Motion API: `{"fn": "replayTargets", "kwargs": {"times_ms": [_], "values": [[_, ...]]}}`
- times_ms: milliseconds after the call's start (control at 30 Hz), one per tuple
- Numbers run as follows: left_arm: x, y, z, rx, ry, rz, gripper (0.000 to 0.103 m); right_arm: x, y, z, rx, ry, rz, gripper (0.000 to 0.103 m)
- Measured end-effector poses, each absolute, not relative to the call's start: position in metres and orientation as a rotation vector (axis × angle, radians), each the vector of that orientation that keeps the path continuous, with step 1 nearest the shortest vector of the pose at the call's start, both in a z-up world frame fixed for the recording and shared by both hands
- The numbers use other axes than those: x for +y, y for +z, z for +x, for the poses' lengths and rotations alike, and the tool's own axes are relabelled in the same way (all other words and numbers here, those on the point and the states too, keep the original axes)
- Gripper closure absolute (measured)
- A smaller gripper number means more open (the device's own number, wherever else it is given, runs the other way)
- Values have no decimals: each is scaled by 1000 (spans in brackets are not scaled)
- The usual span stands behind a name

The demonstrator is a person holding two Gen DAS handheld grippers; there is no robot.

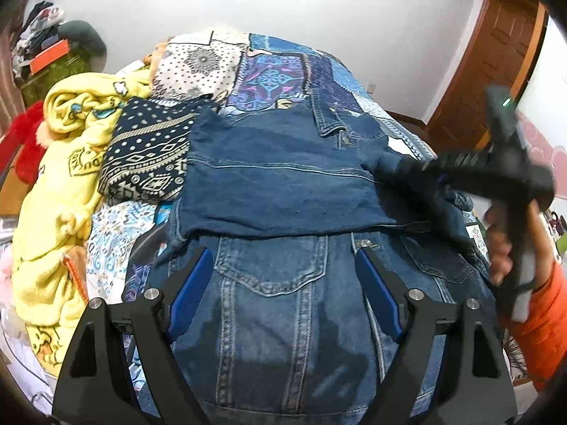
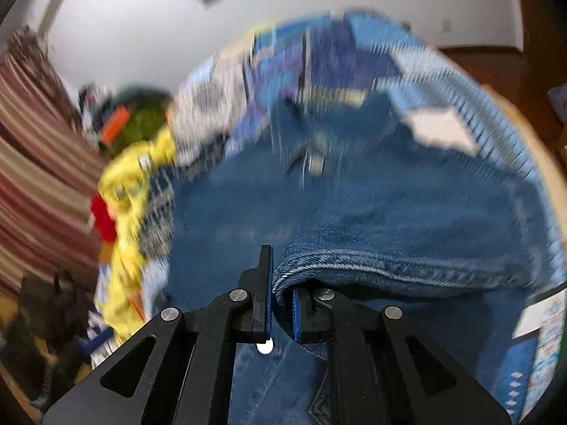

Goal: Fold large clothes

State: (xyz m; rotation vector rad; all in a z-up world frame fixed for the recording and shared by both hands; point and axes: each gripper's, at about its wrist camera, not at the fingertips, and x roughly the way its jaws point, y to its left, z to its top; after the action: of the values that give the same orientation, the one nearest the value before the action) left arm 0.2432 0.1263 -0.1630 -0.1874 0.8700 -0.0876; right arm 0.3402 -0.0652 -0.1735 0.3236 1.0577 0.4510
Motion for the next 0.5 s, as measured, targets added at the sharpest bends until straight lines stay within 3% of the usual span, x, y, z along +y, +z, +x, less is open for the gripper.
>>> {"fn": "replayTargets", "kwargs": {"times_ms": [200,267,333,500], "values": [[125,-163,242,884,-68,-172,21,-57,-206,333,1224,476,299,90],[119,-160,244,888,-73,-167,21,-64,-206,326,1259,497,304,82],[111,-156,248,887,-85,-153,21,-70,-202,319,1273,509,292,60],[79,-140,261,870,-123,-93,21,-107,-175,304,1159,485,277,56]]}}
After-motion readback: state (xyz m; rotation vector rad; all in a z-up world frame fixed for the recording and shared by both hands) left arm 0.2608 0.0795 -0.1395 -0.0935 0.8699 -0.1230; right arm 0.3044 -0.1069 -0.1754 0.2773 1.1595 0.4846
